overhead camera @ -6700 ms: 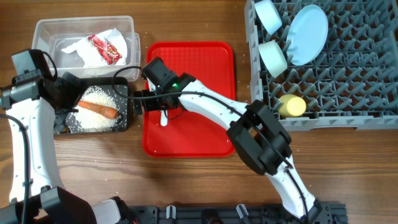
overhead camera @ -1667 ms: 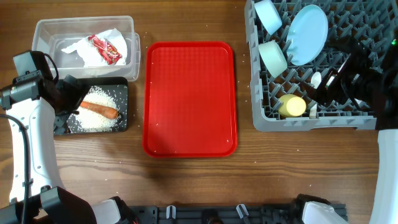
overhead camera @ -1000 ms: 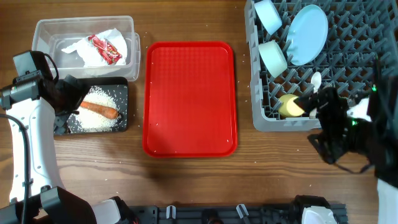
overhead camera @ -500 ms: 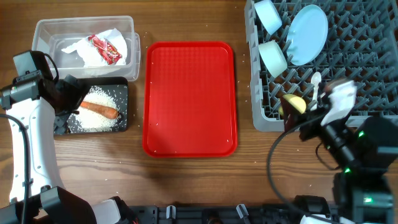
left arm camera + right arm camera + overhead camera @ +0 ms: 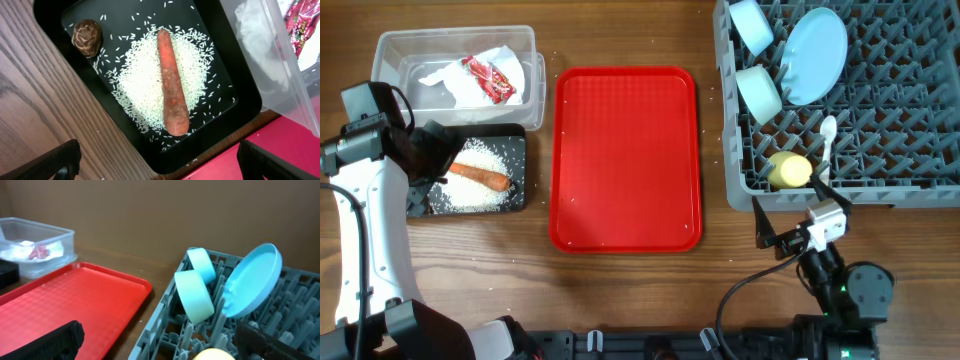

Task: Sort waste into correct bins and load items into the dishwasher rack

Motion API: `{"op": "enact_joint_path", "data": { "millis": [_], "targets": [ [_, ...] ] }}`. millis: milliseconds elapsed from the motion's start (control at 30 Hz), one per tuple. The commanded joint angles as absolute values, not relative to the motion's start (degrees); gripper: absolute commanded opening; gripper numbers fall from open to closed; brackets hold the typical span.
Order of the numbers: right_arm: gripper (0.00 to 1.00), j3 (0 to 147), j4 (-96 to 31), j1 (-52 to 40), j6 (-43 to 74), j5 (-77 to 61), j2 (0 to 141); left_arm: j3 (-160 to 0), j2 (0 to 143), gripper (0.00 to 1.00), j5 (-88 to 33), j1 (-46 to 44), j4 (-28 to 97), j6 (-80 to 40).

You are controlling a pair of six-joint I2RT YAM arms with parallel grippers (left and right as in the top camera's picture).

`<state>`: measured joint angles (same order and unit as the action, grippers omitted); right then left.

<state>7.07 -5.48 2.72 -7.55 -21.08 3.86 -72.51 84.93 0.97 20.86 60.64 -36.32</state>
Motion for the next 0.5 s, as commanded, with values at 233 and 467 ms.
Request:
{"op": "enact_joint_path", "data": {
  "millis": [233, 467],
  "targets": [
    [1.0, 0.3, 1.7, 0.2, -3.6, -13.3, 0.1, -73.0, 85.2, 1.0, 1.0, 21.1, 60.6, -36.5],
    [1.0, 0.3, 1.3, 0.2, -4.5, -13.3, 0.1, -73.0, 85.2, 1.0, 1.0, 21.1, 60.6, -36.5]
  ]
}}
